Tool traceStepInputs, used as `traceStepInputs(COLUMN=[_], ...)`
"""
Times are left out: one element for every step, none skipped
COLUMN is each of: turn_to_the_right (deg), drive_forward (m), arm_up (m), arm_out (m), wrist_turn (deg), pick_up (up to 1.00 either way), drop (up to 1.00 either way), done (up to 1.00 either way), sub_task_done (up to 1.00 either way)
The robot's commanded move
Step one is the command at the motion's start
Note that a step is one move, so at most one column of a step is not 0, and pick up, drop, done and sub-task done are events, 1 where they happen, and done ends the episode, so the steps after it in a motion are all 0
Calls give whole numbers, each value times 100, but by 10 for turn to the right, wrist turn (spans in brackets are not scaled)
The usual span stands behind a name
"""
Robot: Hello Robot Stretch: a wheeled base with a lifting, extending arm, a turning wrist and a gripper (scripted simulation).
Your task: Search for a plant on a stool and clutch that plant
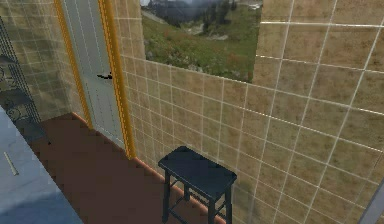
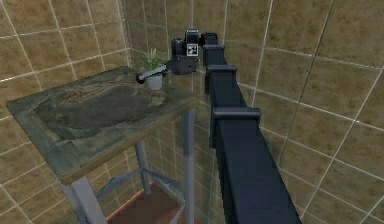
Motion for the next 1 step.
traceStepInputs(turn_to_the_right=[0], drive_forward=[0], arm_up=[0], arm_out=[0], wrist_turn=[0], pick_up=[0], drop=[0], done=[100], sub_task_done=[0])
